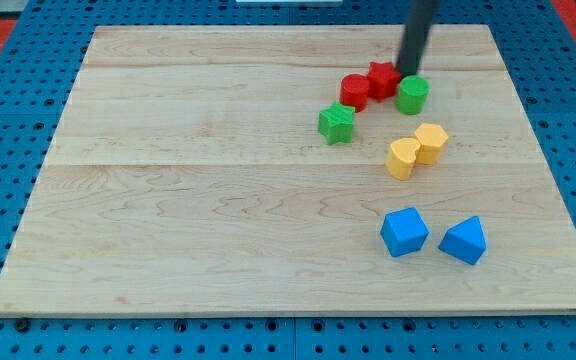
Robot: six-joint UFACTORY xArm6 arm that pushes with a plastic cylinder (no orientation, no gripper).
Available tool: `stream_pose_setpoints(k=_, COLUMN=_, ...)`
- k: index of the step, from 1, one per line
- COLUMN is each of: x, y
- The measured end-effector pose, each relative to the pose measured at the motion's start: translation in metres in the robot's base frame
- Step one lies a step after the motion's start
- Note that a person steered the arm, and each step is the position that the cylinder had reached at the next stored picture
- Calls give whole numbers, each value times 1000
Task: Pair up the yellow green and the red color blocks individually
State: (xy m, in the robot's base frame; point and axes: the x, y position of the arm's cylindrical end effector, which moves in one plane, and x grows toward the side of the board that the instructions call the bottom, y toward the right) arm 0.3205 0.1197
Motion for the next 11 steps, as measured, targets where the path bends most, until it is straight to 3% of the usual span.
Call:
stream_pose_setpoints(k=1, x=54, y=-23)
stream_pose_setpoints(k=2, x=38, y=-32)
stream_pose_setpoints(k=3, x=42, y=-105)
stream_pose_setpoints(k=4, x=16, y=-169)
stream_pose_setpoints(k=5, x=54, y=-106)
stream_pose_setpoints(k=7, x=40, y=-30)
stream_pose_setpoints(k=8, x=-14, y=-31)
stream_pose_setpoints(k=9, x=-23, y=-127)
stream_pose_setpoints(k=10, x=-14, y=-87)
stream_pose_setpoints(k=11, x=-6, y=20)
